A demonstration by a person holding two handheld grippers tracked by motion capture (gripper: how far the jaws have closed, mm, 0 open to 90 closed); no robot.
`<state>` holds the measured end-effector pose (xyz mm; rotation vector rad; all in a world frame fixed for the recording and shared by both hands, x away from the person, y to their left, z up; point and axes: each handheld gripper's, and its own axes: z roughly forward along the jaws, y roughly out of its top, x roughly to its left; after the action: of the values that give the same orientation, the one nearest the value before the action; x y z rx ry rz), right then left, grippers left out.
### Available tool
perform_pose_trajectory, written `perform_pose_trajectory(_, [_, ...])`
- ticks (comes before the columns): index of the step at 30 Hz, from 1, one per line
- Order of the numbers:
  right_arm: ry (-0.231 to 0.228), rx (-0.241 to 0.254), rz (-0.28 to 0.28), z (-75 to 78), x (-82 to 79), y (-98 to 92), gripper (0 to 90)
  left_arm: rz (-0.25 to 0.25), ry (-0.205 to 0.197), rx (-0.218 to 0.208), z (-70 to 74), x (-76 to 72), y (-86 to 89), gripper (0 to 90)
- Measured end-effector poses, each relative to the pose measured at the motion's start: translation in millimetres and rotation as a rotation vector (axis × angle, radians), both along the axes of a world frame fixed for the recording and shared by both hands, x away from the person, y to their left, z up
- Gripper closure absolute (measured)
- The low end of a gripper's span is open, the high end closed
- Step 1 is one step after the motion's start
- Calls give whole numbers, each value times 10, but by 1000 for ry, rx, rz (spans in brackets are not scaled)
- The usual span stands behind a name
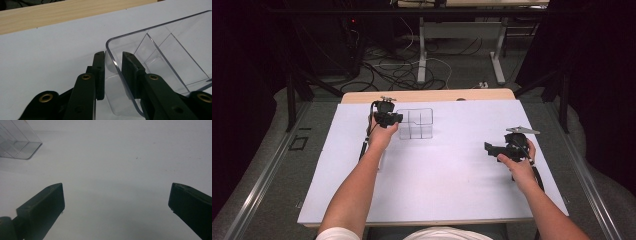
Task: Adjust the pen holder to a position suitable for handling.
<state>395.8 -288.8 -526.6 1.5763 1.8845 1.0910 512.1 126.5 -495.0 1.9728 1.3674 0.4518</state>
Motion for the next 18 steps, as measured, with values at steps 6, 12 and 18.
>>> perform_pose_trajectory(6, [-1, -2, 2, -1, 4, 5, 0, 30, 5, -6, 0, -9, -22, 746])
perform_pose_trajectory(12, [1, -2, 0, -5, 7, 4, 0, 63, 31, -33, 8, -28, -32, 752])
perform_pose_trajectory(18, [6, -3, 3, -11, 13, 5, 0, 73, 56, -64, 19, -45, -63, 762])
